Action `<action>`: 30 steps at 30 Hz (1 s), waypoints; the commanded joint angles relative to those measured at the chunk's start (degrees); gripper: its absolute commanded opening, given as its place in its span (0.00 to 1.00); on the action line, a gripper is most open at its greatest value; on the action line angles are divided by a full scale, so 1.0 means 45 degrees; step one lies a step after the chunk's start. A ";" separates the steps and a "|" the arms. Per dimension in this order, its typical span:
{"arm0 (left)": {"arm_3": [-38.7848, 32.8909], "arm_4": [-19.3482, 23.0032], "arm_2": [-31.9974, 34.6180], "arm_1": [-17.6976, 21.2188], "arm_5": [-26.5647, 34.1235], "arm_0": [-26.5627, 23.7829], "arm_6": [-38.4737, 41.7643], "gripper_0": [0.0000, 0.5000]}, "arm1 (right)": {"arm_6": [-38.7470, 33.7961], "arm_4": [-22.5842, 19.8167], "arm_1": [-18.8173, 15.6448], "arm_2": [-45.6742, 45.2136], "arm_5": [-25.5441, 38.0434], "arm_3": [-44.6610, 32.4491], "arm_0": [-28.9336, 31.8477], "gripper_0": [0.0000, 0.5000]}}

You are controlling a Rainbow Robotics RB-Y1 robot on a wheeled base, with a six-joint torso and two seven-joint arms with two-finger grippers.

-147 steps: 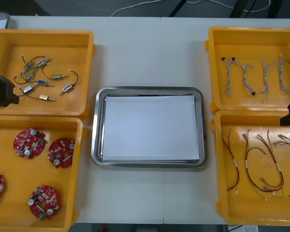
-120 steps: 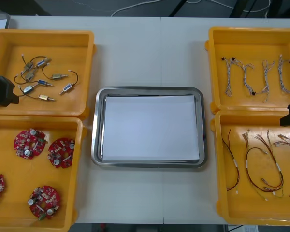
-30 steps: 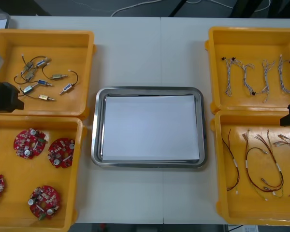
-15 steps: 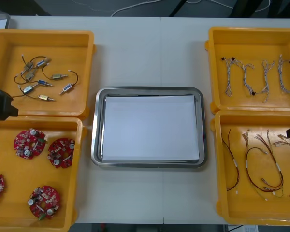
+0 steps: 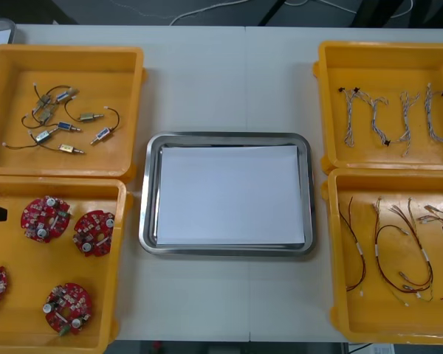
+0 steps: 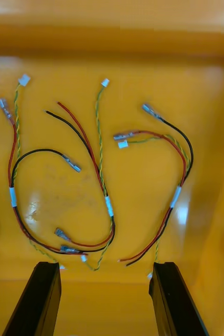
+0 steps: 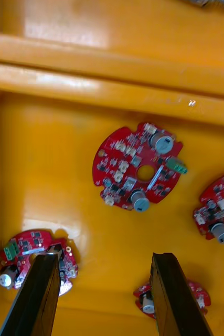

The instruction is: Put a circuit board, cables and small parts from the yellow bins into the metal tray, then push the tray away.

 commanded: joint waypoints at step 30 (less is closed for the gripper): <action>0.1485 0.1044 0.1522 -0.0968 -0.3928 0.3626 -0.6629 1.00 | 0.2558 0.1013 0.0423 0.1301 -0.4089 0.1086 0.2259 1.00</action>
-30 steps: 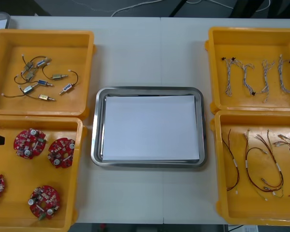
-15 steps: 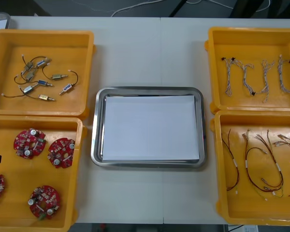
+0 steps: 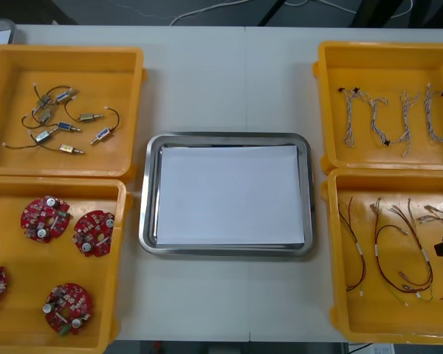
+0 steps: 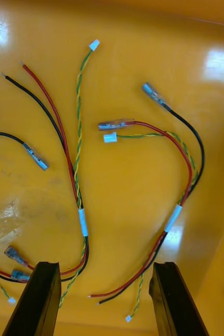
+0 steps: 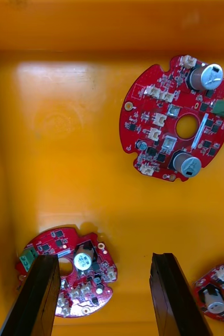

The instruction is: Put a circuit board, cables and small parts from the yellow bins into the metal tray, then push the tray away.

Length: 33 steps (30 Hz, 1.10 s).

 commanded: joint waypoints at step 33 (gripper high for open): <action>0.1992 -0.0164 -0.0694 -0.0564 -0.1715 0.1133 -0.1908 1.00 | 0.1067 0.0473 0.0138 0.2011 -0.2292 0.1874 0.0258 1.00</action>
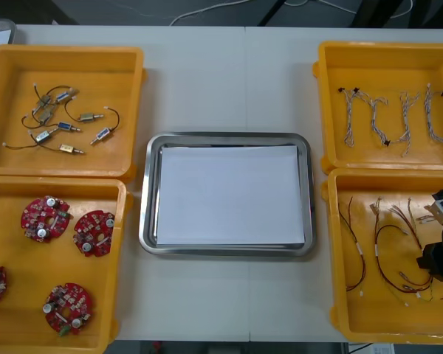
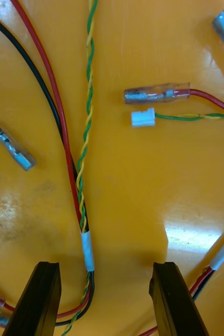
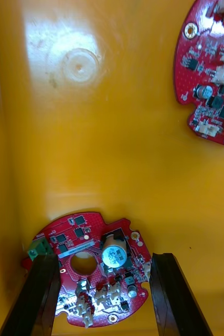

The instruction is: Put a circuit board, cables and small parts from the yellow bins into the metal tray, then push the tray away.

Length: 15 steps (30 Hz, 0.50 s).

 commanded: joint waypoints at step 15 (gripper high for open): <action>0.0809 -0.0995 -0.0930 -0.0459 -0.1065 0.0350 -0.0046 1.00 | 0.0627 0.0035 0.0120 0.0584 -0.0718 0.0419 0.0215 0.47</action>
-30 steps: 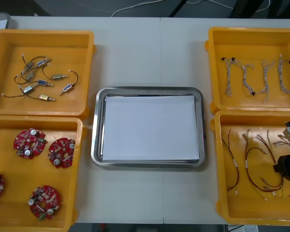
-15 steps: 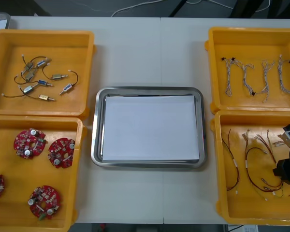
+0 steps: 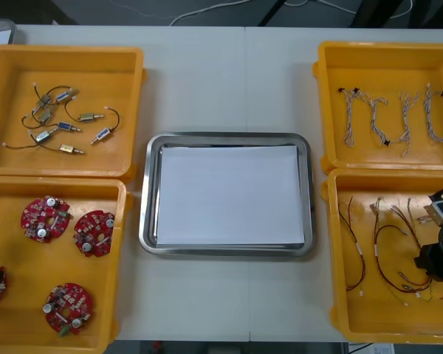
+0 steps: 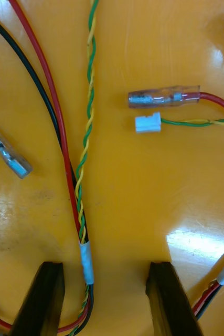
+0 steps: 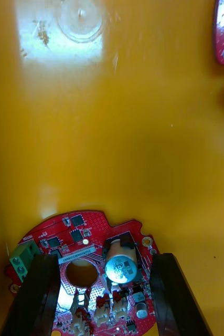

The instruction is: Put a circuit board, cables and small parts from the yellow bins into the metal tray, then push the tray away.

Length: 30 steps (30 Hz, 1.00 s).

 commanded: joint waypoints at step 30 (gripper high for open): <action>-0.0337 -0.0262 -0.0579 -0.0401 0.0411 -0.0121 0.1184 0.27 | 0.0922 -0.0499 0.0097 -0.1600 0.3979 -0.1766 -0.1348 0.00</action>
